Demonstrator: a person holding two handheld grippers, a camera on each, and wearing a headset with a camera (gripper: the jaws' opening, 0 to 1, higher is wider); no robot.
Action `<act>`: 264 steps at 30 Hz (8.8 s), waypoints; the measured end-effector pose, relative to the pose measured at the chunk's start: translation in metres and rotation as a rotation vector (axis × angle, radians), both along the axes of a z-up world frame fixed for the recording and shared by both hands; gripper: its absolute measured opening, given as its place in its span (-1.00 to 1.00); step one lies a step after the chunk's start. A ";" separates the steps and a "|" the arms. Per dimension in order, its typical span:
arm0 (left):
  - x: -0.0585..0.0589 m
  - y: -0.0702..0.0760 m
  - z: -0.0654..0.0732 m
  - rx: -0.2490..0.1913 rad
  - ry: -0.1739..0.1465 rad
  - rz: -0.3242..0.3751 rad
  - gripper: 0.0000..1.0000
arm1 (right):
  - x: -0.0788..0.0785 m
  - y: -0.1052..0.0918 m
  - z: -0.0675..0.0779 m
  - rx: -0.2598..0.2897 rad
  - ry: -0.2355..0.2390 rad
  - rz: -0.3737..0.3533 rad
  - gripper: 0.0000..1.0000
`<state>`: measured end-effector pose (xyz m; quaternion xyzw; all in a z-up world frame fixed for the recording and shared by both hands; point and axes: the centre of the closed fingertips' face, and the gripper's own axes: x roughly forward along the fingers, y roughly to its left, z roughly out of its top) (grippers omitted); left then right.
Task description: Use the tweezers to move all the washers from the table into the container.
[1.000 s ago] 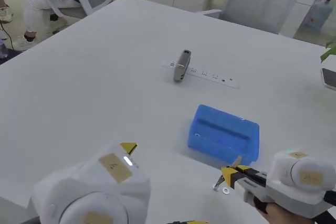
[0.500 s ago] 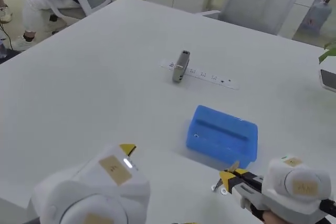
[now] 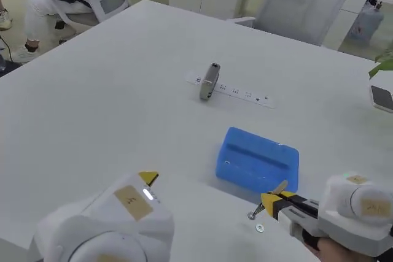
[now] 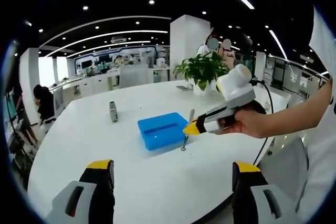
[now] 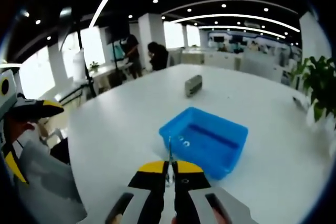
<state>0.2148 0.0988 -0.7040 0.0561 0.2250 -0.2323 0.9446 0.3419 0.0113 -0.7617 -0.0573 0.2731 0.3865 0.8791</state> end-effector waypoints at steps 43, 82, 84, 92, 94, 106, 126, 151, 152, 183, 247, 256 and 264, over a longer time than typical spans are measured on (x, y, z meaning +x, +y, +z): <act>0.002 0.007 -0.010 0.016 0.034 0.010 0.91 | 0.093 0.010 -0.031 -0.069 -0.030 -0.076 -0.96; 0.000 0.004 -0.001 0.029 0.003 0.005 0.90 | 0.011 -0.014 0.037 0.094 -0.083 -0.080 -0.94; -0.001 0.004 0.000 0.031 0.002 0.004 0.90 | 0.005 -0.015 0.034 0.081 -0.082 -0.079 -0.94; -0.001 0.004 0.002 0.038 -0.006 0.002 0.90 | -0.011 -0.022 0.012 0.064 -0.037 -0.100 -0.94; -0.001 0.005 0.002 0.038 -0.007 0.003 0.90 | -0.013 -0.022 0.007 0.052 -0.033 -0.100 -0.94; -0.002 0.006 -0.001 0.046 0.004 0.007 0.89 | -0.009 -0.025 -0.030 -0.017 0.019 -0.087 -0.94; -0.001 0.006 -0.009 0.062 0.025 0.006 0.88 | -0.004 -0.025 -0.043 -0.021 0.034 -0.106 -0.94; -0.001 0.005 -0.003 0.047 -0.003 -0.003 0.87 | 0.013 -0.017 0.027 0.074 -0.046 -0.091 -0.97; -0.002 0.005 -0.004 0.047 -0.002 -0.004 0.87 | 0.016 -0.016 0.031 0.076 -0.057 -0.093 -0.97; 0.000 0.011 -0.011 0.055 0.029 0.014 0.83 | 0.084 -0.014 -0.029 -0.075 -0.030 -0.140 -0.96; 0.020 -0.083 0.002 0.215 0.032 -0.820 -1.00 | -0.100 0.027 0.007 -0.271 -0.038 0.653 -0.95; 0.030 -0.083 -0.032 0.385 -0.019 -0.916 -1.00 | -0.087 0.011 -0.022 -0.473 -0.089 0.711 -0.94; 0.050 -0.070 -0.074 0.387 0.064 -0.905 -1.00 | -0.073 0.014 -0.055 -0.475 0.003 0.688 -0.93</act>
